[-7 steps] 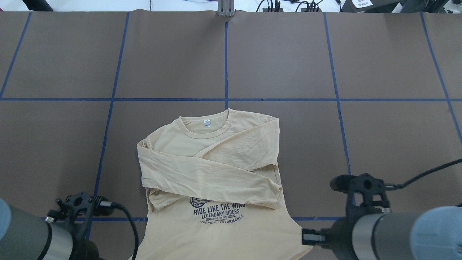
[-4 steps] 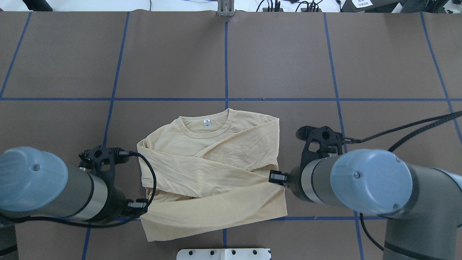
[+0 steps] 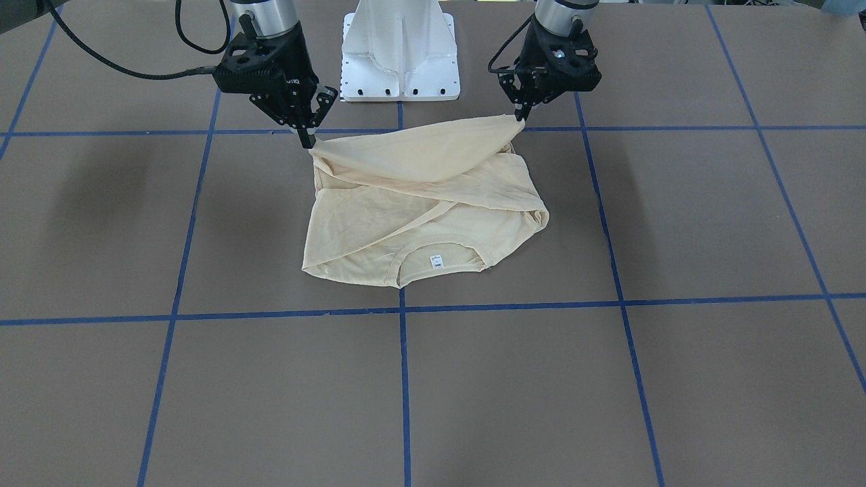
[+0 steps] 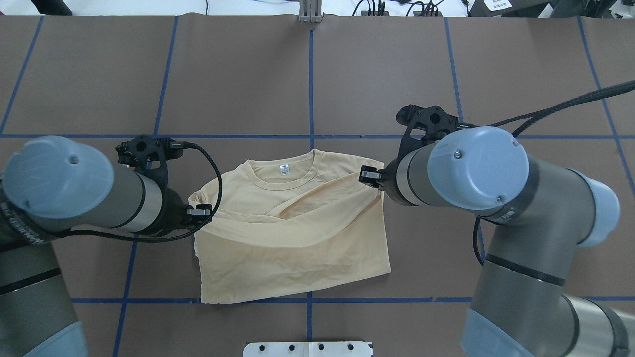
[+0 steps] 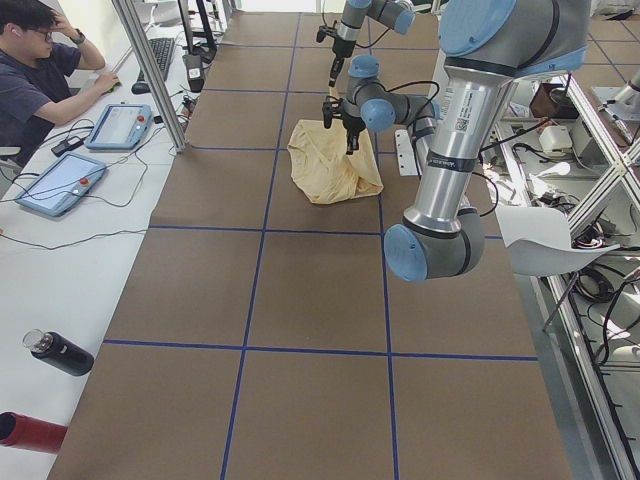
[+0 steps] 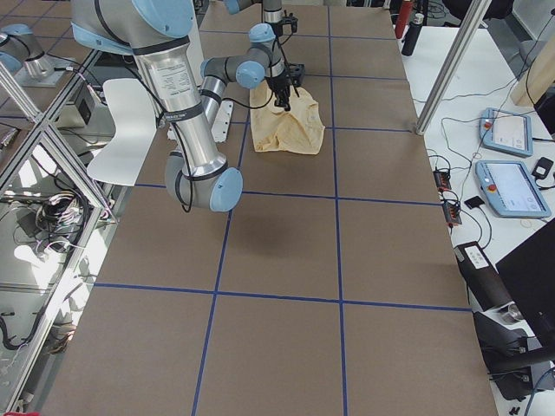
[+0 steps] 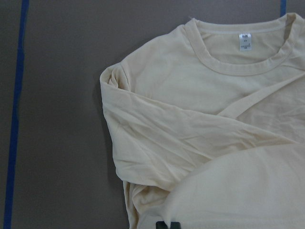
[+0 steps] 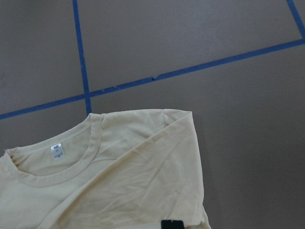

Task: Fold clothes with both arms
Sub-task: 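Lay the hem down near the collar with both grippers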

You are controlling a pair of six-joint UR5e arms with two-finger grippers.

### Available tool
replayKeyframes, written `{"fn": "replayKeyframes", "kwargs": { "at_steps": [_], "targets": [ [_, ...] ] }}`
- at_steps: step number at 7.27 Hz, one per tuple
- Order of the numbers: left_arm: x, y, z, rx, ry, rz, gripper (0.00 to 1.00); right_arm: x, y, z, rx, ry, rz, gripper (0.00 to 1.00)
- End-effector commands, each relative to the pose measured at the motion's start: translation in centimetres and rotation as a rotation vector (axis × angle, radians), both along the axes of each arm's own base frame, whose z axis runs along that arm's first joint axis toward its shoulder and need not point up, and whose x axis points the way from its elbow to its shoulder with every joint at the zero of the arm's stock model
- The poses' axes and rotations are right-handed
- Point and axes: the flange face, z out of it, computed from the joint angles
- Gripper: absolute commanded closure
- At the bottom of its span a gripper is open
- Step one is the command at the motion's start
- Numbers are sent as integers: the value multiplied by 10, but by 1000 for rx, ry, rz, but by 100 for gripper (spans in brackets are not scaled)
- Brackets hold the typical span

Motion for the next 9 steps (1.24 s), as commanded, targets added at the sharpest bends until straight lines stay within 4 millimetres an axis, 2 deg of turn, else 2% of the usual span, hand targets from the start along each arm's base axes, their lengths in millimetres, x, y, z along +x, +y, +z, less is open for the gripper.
{"fn": "replayKeyframes", "kwargs": {
  "at_steps": [1, 2, 4, 6, 9],
  "targets": [
    [35, -34, 28, 60, -110, -12, 100, -41, -34, 36, -1, 17, 16, 100],
    [48, -45, 50, 84, -171, -2, 100, -59, -46, 57, 13, 37, 4, 100],
    [70, -72, 83, 143, -206, -14, 100, -65, -66, 76, 29, 48, 12, 100],
    [70, -84, 91, 201, -203, 18, 100, -61, -75, 82, 29, 63, 19, 100],
    [69, -84, 89, 203, -197, 26, 100, -58, -82, 87, 35, 78, 20, 100]
  ]
}}
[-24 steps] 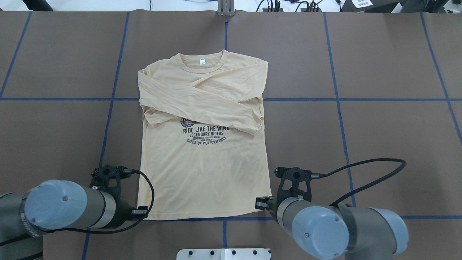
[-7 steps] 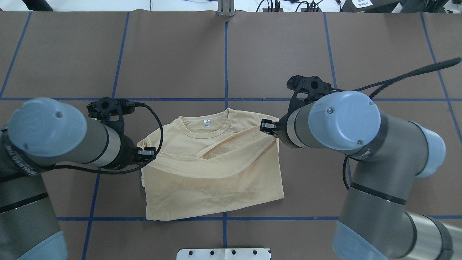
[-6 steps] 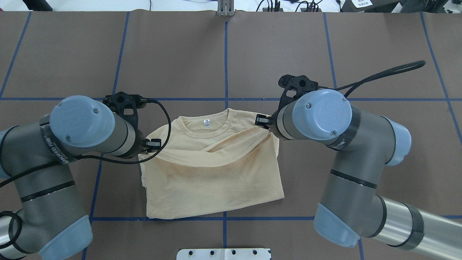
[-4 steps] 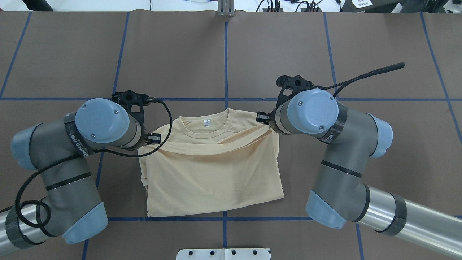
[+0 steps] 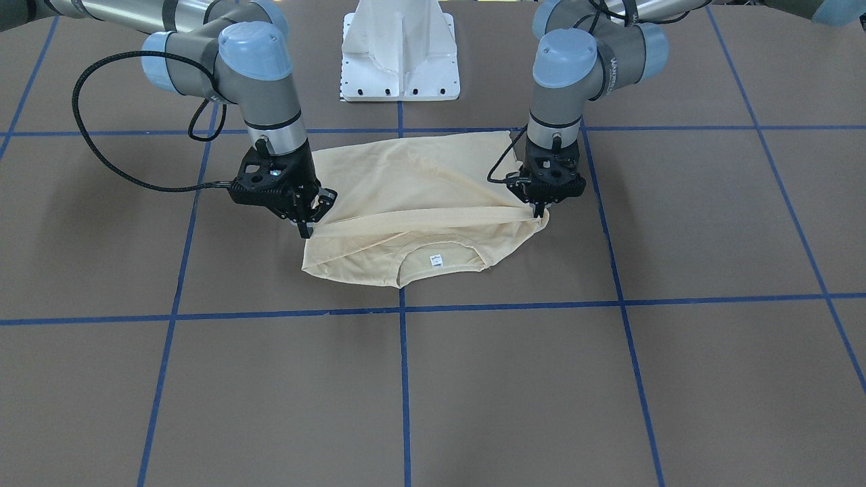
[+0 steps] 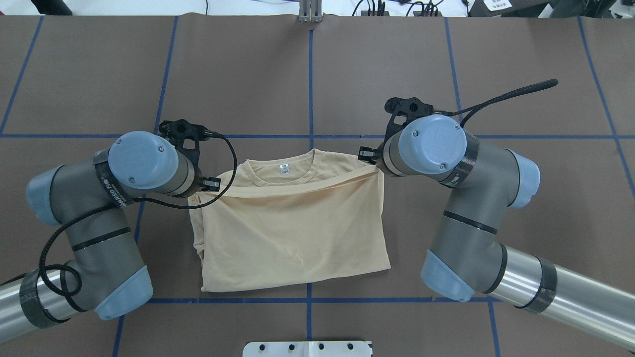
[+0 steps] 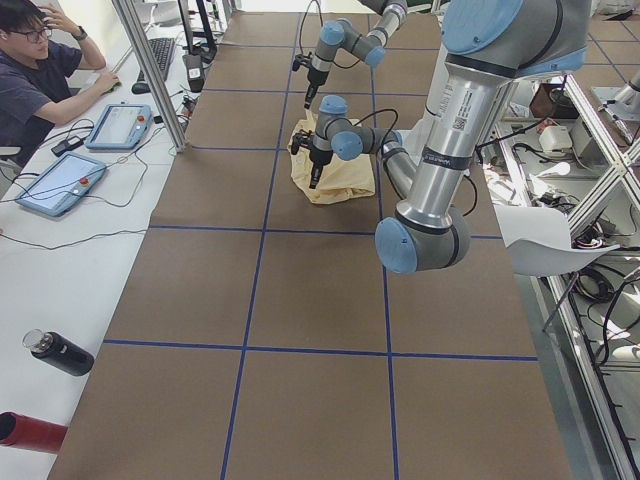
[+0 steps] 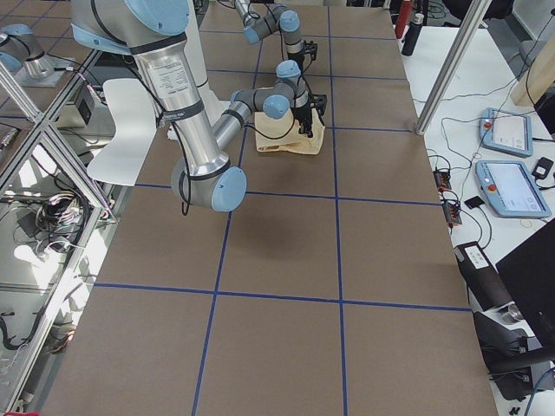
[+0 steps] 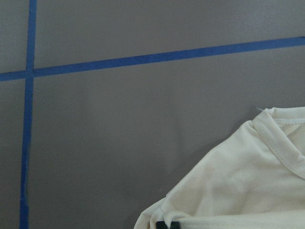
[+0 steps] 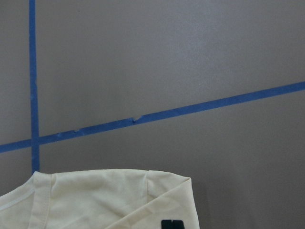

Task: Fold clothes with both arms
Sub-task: 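Open both grippers to release the hem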

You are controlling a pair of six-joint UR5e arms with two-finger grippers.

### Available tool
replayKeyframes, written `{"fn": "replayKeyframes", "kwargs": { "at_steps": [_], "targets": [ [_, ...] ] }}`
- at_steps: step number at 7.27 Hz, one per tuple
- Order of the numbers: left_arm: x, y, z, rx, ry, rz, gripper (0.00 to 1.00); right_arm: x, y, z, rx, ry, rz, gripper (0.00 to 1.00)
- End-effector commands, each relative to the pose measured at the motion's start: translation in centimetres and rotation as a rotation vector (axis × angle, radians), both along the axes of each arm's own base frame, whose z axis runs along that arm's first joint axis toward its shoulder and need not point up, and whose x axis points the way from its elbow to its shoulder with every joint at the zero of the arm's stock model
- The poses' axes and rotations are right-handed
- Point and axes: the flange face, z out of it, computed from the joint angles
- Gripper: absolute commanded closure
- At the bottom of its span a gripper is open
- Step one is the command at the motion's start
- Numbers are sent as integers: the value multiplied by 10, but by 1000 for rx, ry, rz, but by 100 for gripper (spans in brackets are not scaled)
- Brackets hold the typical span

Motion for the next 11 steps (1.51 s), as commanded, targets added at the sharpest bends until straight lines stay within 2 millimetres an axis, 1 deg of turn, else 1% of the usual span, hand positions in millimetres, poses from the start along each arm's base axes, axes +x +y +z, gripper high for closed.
{"fn": "replayKeyframes", "kwargs": {
  "at_steps": [1, 3, 4, 5, 6, 7, 8, 9, 10, 11],
  "targets": [
    [-4, -2, -3, 8, 5, 2, 100, 0, -2, 2, 3, 7, -3, 100],
    [-4, -3, -3, 9, 4, 2, 100, -5, -5, 10, 0, 12, -2, 100],
    [-5, -3, -2, 8, 3, 1, 75, -8, -7, 10, -1, 3, 3, 50],
    [-9, -6, -4, 34, 0, 21, 8, -9, -7, 4, 7, -5, 0, 1],
    [-18, -9, -8, 71, -1, 45, 0, -5, -11, 2, 6, -7, 6, 0],
    [-22, -7, -9, 90, -2, 73, 0, -1, -15, -4, 6, -18, 6, 0],
    [-27, 2, -15, 73, 32, 111, 0, 6, -19, -5, -14, -26, -13, 0],
    [-44, 16, -11, 61, 52, 128, 0, 24, -29, -3, -20, -35, -51, 0],
    [-59, 33, -7, 25, 80, 156, 0, 40, -38, 7, -8, -19, -87, 0],
    [-69, 51, -3, -35, 136, 150, 0, 58, -47, 22, 12, 9, -118, 0]
  ]
}}
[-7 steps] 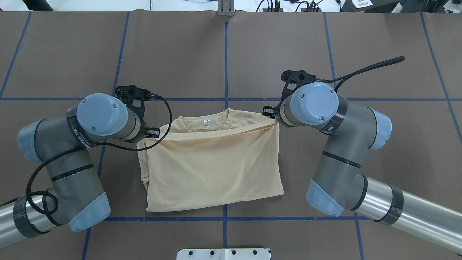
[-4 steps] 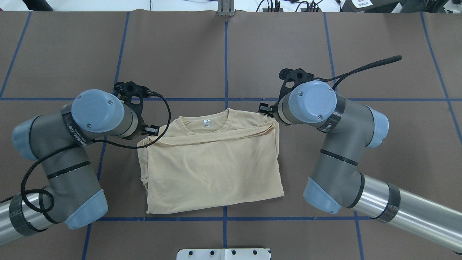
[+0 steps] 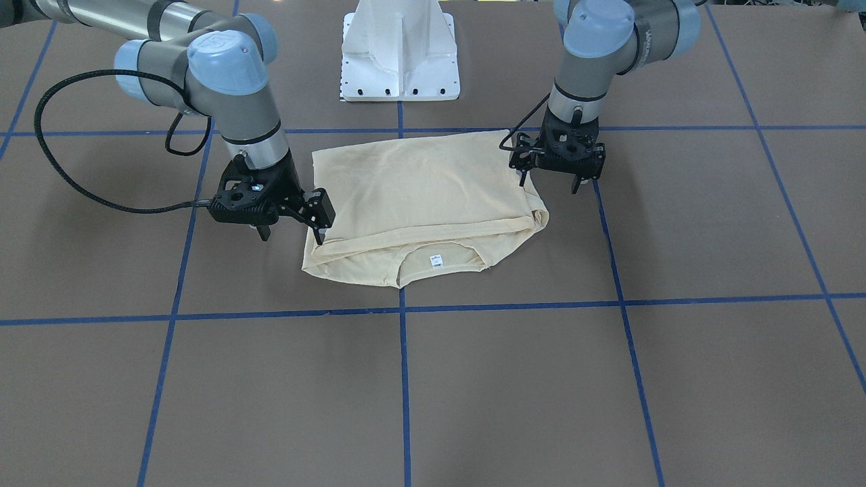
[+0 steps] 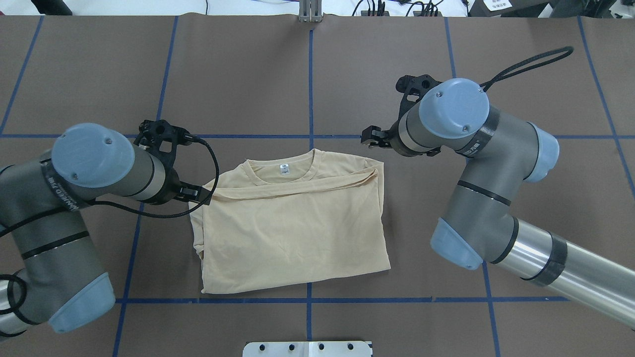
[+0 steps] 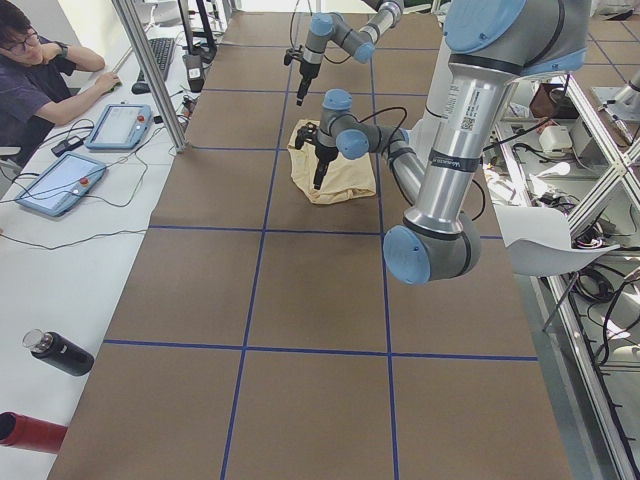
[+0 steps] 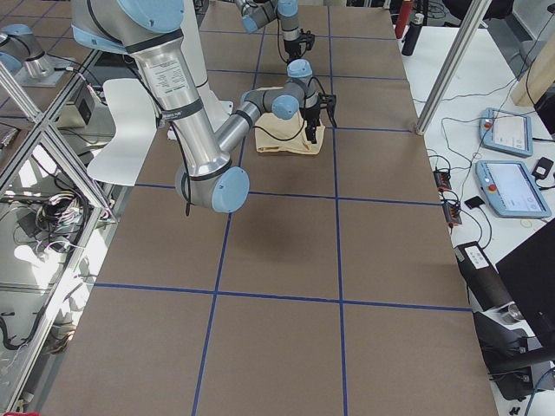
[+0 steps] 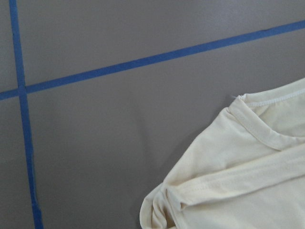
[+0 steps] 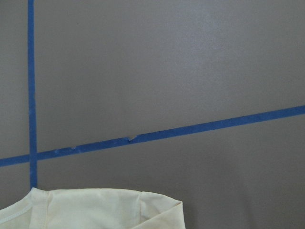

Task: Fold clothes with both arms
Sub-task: 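Withdraw the right gripper while the left gripper moves to the shirt's near corner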

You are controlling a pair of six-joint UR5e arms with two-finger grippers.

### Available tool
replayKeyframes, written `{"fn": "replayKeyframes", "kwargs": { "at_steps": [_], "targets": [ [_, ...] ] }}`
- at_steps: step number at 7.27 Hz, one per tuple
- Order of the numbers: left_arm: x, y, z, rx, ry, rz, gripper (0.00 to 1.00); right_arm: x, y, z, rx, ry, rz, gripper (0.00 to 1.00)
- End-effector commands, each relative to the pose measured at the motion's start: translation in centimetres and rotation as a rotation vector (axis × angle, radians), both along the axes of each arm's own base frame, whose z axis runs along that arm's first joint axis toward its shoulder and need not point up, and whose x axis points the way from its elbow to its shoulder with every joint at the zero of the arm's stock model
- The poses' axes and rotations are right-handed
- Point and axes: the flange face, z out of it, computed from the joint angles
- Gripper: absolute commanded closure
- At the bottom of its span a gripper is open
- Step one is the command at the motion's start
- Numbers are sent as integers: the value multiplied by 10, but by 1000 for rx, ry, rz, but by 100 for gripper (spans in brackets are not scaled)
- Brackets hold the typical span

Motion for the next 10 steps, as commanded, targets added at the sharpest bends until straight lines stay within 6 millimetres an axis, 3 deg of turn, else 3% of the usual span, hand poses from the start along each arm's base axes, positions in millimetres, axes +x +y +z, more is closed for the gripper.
{"fn": "replayKeyframes", "kwargs": {
  "at_steps": [1, 2, 4, 5, 6, 7, 10],
  "targets": [
    [-6, 38, 5, -119, 122, -27, 0, 39, -18, 25, 30, 32, -60, 0],
    [13, 71, 16, -161, 157, -6, 0, 44, -18, 26, 28, 30, -59, 0],
    [43, 111, 30, -189, 163, 6, 1, 44, -17, 23, 33, 26, -60, 0],
    [56, 120, 36, -200, 149, -1, 8, 44, -16, 22, 35, 24, -60, 0],
    [58, 123, 36, -203, 147, 4, 23, 43, -16, 23, 33, 24, -60, 0],
    [63, 126, 38, -204, 142, 11, 28, 43, -16, 22, 35, 24, -59, 0],
    [73, 133, 42, -203, 145, 31, 34, 42, -15, 23, 34, 25, -61, 0]
  ]
}}
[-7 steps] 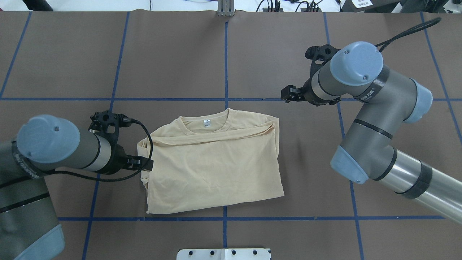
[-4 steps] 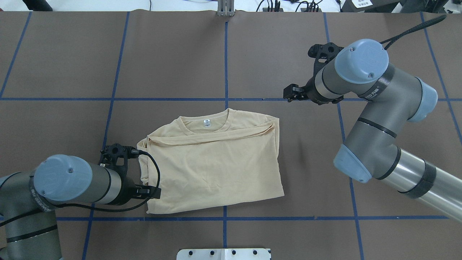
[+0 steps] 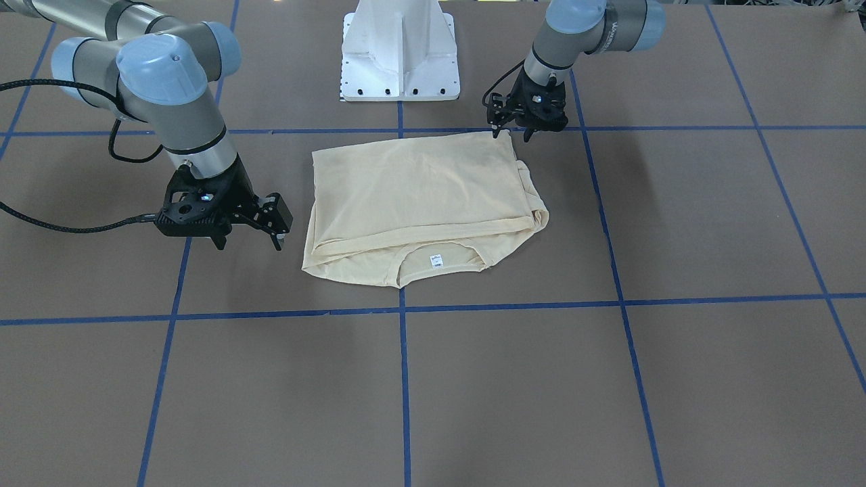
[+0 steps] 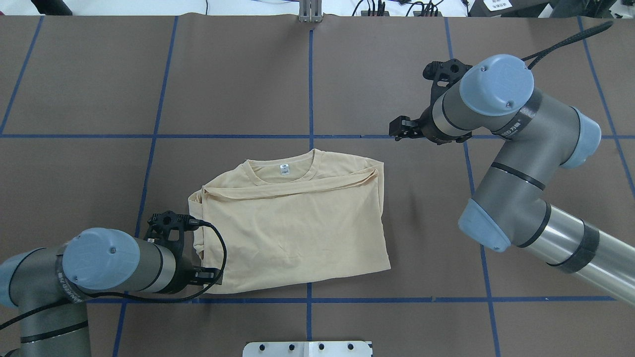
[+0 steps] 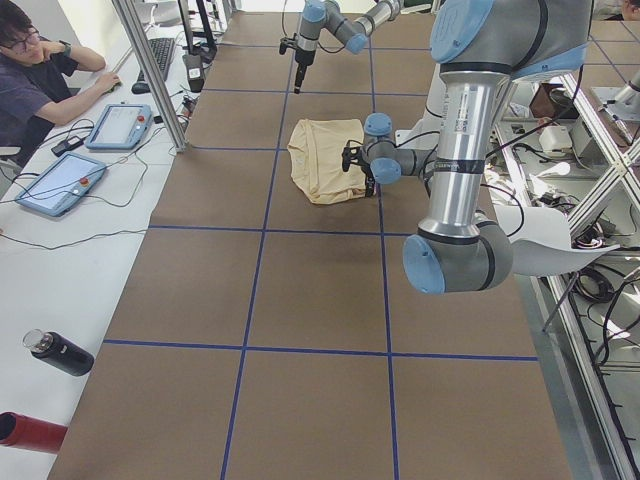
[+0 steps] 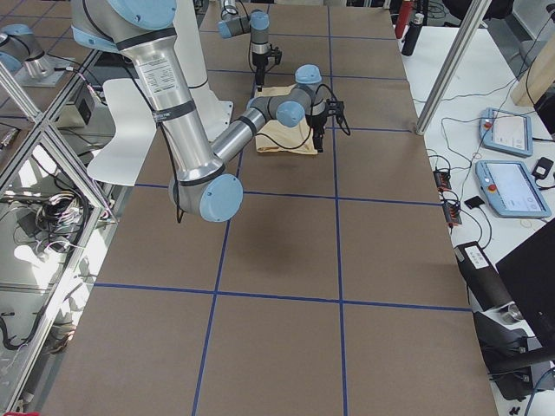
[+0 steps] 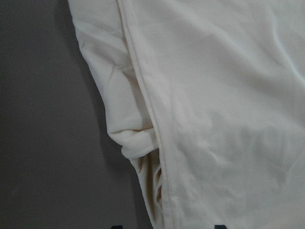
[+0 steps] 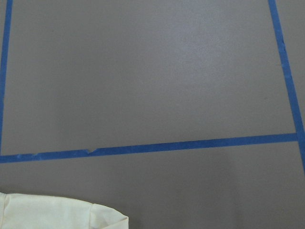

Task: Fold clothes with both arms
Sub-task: 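Withdraw the right gripper while the left gripper moves to the shirt's near corner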

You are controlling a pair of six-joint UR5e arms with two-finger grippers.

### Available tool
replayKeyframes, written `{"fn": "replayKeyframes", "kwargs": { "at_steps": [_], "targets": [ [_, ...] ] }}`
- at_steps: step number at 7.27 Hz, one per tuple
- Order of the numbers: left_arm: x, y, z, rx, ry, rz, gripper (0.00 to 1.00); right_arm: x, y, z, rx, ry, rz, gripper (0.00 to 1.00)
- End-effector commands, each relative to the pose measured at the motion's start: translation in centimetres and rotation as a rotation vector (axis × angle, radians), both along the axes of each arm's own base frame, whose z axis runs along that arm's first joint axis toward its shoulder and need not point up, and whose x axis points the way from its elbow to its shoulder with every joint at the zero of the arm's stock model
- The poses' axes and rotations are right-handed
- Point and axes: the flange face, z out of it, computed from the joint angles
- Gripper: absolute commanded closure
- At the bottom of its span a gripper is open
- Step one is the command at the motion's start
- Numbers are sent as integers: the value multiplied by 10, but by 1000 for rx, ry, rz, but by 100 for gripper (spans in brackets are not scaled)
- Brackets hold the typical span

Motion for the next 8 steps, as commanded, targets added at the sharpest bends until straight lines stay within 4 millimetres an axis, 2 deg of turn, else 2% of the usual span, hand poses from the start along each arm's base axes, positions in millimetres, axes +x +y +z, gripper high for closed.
{"fn": "replayKeyframes", "kwargs": {
  "at_steps": [1, 2, 3, 4, 7, 8],
  "targets": [
    [11, 4, 7, 5, 15, 13, 38, 0, 0, -1, 3, -1, 1, 0],
    [12, 3, 8, 6, 30, 12, 53, 0, 0, -1, 3, -1, 1, 0],
    [13, 4, 5, 7, 36, 13, 81, 0, 0, -2, 4, -3, 1, 0],
    [11, 4, 0, 8, 45, 15, 100, 0, 0, -2, 4, -3, 1, 0],
    [-1, 1, -1, 18, 23, 11, 100, -1, 0, -1, 4, -1, 0, 0],
    [-2, -6, 6, 22, -49, 16, 100, -1, 0, -3, 6, -4, 3, 0]
  ]
}}
